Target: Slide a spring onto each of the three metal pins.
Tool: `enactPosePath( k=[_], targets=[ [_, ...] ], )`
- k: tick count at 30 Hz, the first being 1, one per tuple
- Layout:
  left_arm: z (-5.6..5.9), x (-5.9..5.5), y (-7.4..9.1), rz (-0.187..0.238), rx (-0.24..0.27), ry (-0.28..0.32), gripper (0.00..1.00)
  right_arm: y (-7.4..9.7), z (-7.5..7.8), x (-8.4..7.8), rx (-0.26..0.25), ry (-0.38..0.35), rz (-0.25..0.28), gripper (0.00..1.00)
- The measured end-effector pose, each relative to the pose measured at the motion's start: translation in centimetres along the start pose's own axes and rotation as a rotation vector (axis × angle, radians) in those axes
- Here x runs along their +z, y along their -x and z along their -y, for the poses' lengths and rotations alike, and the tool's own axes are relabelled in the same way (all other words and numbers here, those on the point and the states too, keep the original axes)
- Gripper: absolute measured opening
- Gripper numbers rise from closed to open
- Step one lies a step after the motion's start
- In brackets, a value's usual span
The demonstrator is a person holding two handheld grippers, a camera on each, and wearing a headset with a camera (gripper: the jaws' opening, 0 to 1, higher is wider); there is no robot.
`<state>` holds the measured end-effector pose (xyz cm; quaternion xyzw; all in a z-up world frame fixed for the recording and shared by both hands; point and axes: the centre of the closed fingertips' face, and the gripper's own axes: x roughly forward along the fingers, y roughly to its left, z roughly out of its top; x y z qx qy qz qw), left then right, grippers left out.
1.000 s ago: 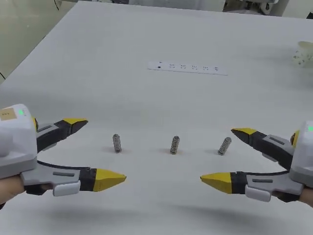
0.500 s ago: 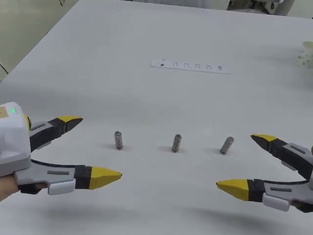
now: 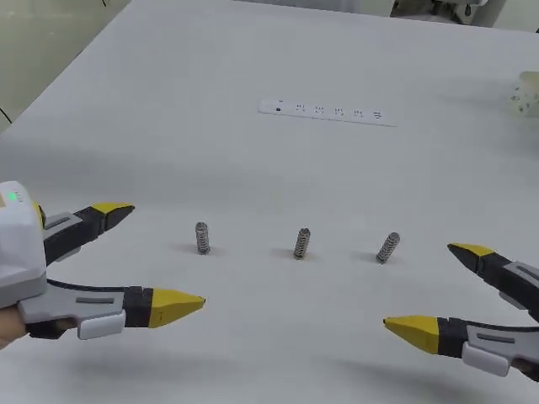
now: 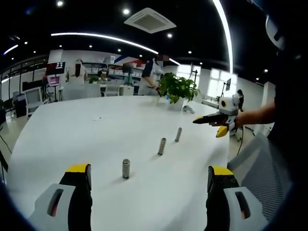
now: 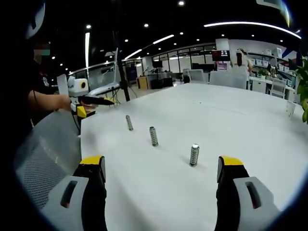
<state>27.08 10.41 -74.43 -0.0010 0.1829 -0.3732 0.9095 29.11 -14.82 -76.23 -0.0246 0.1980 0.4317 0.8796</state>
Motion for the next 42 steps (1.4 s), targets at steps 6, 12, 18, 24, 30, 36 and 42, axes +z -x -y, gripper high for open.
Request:
enactPosePath(
  k=[6,12,18,24,30,36,42],
  targets=[
    [0.0,-0.1,0.0,-0.008,0.005,0.001,0.98,-0.3,0.0,0.3,-0.019,-0.013,0.01,0.97],
    [-1.0,-0.6,-0.3,-0.05,0.043,0.028,0.98,-1.1,0.7,-0.6,-0.067,-0.024,-0.037,0.96],
    [-0.9,-0.7,-0.5,-0.073,0.036,0.038,0.98,-1.3,0.7,-1.0,-0.063,-0.019,-0.076,0.96],
    [-0.7,-1.8,-0.2,-0.121,0.033,0.038,0.98,-0.9,1.6,-1.9,-0.098,-0.024,-0.14,0.94],
    [0.2,-1.5,0.1,-0.079,0.005,0.015,0.98,-0.5,0.6,-1.7,-0.063,0.005,-0.109,0.94],
    [1.3,-1.0,0.0,-0.05,-0.047,0.004,0.98,0.1,-0.5,-1.0,0.0,0.008,-0.049,0.96],
    [0.6,-1.3,0.1,-0.048,-0.049,0.024,0.98,1.0,-0.5,-0.8,0.019,-0.004,-0.022,0.98]
  ],
)
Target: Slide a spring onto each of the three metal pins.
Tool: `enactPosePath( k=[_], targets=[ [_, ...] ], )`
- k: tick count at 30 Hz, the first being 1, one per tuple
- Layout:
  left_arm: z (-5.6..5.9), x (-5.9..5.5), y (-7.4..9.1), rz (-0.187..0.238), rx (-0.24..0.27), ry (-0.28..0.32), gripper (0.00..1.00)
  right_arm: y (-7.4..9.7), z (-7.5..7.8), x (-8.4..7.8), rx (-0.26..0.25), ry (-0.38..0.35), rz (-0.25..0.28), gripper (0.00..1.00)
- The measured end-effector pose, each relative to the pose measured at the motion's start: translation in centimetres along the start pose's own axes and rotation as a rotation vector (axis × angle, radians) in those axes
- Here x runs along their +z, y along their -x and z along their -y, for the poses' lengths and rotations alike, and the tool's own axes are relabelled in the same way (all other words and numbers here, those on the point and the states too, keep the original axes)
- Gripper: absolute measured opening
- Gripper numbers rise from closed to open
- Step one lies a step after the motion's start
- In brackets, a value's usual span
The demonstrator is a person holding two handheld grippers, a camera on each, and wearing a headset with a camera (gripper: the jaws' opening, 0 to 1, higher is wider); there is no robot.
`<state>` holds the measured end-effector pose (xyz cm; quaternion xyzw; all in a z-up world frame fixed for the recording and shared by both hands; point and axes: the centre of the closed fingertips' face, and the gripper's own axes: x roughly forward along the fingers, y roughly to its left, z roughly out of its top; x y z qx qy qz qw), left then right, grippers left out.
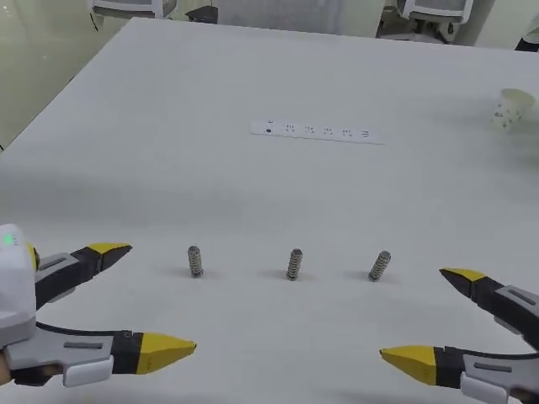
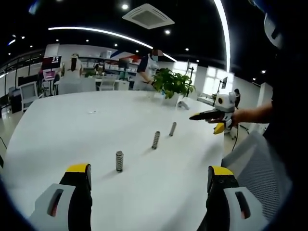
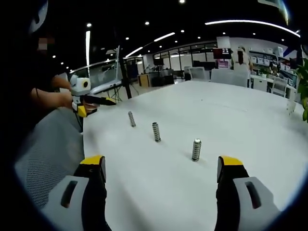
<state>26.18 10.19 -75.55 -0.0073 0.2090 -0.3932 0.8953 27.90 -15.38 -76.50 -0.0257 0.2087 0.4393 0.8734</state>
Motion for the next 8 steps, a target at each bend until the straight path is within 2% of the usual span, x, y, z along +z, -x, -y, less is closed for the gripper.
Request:
enactPosePath(
  k=[2,8],
  targets=[
    [-0.04,0.16,0.18,0.009,0.0,0.003,0.98,0.18,-0.25,0.3,0.015,-0.006,0.024,0.99],
    [0.27,0.5,0.42,0.037,-0.013,0.04,0.98,0.64,-0.28,0.29,0.048,-0.01,0.019,0.99]
  ],
)
